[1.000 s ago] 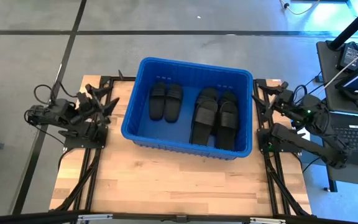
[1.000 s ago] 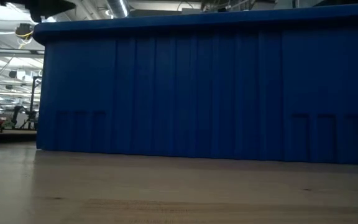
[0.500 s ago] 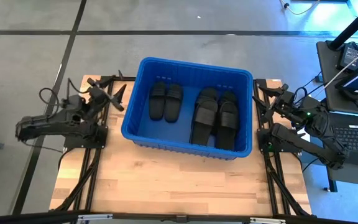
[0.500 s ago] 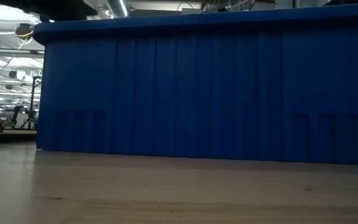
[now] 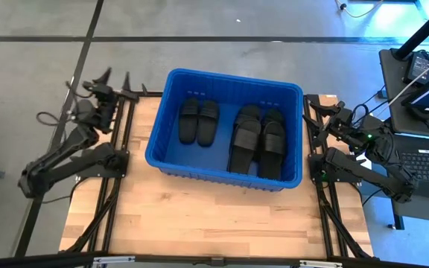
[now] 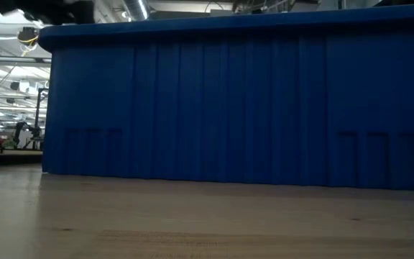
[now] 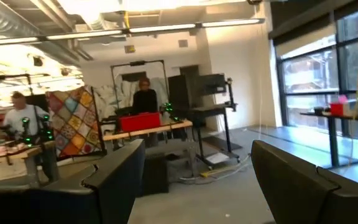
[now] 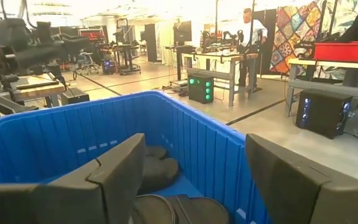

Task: Pick and place slides into bin
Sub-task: Return to Home Position

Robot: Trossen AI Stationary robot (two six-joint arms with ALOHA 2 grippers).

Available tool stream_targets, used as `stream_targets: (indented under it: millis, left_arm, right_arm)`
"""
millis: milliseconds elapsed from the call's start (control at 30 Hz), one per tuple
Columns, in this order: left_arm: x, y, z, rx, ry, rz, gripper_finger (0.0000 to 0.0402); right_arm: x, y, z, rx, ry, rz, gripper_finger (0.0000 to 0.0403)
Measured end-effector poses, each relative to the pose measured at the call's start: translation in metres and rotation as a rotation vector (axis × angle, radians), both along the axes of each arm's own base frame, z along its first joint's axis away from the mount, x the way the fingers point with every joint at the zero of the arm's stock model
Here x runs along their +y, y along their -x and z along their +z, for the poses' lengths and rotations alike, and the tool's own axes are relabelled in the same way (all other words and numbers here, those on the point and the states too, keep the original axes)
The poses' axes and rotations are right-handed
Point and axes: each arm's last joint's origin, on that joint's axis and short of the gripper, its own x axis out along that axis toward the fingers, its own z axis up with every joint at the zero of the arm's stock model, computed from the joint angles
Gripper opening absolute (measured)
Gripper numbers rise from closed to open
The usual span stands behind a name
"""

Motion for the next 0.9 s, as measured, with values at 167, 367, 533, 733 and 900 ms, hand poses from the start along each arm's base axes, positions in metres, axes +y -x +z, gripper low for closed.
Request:
stream_targets:
  millis: [167, 367, 533, 733, 900]
  left_arm:
    - [-0.018, 0.021, 0.012, 0.036, 0.043, 0.006, 0.0290]
    - [-0.036, 0.041, 0.006, -0.022, 0.083, -0.014, 0.0290]
    - [-0.045, 0.049, -0.004, -0.068, 0.101, -0.085, 0.0290]
    - [-0.036, 0.038, -0.035, -0.031, 0.144, -0.124, 0.0290]
    - [-0.025, 0.026, -0.062, -0.066, 0.154, -0.084, 0.0290]
  right_arm:
    - [0.000, 0.000, 0.000, 0.001, 0.000, -0.012, 0.0278]
    - [-0.001, 0.001, 0.000, 0.007, 0.000, -0.041, 0.0278]
    - [-0.001, 0.001, -0.002, 0.023, -0.009, -0.042, 0.0278]
    - [-0.001, 0.001, -0.003, 0.025, -0.010, -0.044, 0.0278]
    - [-0.001, 0.001, -0.002, 0.024, -0.011, -0.044, 0.0278]
